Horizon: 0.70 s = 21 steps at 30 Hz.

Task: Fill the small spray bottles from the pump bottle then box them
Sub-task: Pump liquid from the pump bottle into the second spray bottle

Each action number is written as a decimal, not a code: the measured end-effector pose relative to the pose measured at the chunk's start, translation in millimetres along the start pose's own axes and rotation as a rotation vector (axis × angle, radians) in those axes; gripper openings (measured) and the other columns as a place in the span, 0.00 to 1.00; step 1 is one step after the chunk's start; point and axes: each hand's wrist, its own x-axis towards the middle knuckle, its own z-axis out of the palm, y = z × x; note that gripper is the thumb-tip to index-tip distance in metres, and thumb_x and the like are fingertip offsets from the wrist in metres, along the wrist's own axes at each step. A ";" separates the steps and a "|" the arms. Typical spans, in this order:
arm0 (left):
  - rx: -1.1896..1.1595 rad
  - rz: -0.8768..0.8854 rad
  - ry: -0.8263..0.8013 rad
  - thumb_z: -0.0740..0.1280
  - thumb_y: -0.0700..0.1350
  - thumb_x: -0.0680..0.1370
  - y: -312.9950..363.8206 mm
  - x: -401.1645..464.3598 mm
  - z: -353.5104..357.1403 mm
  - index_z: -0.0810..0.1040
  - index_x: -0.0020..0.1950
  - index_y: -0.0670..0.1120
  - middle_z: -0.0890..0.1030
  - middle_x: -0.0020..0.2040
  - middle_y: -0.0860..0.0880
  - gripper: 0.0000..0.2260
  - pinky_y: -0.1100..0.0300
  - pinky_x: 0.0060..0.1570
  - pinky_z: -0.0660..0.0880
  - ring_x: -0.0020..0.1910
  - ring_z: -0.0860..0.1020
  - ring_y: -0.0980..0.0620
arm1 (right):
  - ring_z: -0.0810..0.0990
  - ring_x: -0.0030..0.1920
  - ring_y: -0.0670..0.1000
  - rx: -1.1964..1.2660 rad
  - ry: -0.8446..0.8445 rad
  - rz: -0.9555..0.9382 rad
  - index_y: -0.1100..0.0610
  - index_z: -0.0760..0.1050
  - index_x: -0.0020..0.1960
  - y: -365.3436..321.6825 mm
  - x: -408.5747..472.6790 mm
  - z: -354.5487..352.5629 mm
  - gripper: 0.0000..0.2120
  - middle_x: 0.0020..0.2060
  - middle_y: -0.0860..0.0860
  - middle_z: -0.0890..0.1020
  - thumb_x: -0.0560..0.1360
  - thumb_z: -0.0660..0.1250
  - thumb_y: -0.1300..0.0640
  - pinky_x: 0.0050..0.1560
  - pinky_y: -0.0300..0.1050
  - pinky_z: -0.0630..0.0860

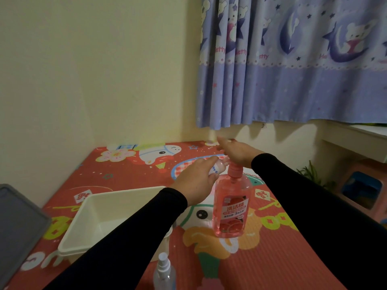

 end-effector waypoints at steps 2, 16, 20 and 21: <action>0.002 0.004 -0.004 0.57 0.48 0.83 1.3 0.1 -2.8 0.61 0.75 0.51 0.70 0.67 0.45 0.20 0.56 0.56 0.66 0.62 0.71 0.46 | 0.71 0.69 0.52 0.002 0.025 0.012 0.53 0.74 0.66 -0.7 -0.8 -2.5 0.35 0.69 0.52 0.74 0.77 0.44 0.32 0.73 0.54 0.62; -0.004 -0.004 -0.026 0.56 0.48 0.83 2.3 1.2 -0.3 0.60 0.76 0.51 0.69 0.66 0.45 0.20 0.58 0.53 0.67 0.60 0.71 0.46 | 0.73 0.65 0.52 0.027 -0.003 0.019 0.51 0.76 0.64 3.9 1.5 -1.0 0.35 0.67 0.51 0.75 0.75 0.44 0.30 0.72 0.54 0.64; 0.015 0.009 0.006 0.57 0.48 0.83 4.5 2.7 -9.5 0.60 0.76 0.51 0.69 0.69 0.45 0.21 0.56 0.57 0.66 0.64 0.70 0.46 | 0.71 0.68 0.54 0.030 -0.013 0.041 0.50 0.74 0.67 -8.7 -5.0 -11.6 0.41 0.69 0.52 0.73 0.71 0.41 0.25 0.72 0.55 0.62; 0.012 0.018 0.015 0.57 0.49 0.83 5.1 2.7 -11.7 0.60 0.76 0.51 0.68 0.70 0.46 0.21 0.56 0.59 0.65 0.66 0.69 0.46 | 0.71 0.68 0.55 0.057 -0.020 0.024 0.52 0.72 0.69 -11.1 -5.7 -14.8 0.39 0.70 0.54 0.72 0.75 0.40 0.29 0.72 0.54 0.62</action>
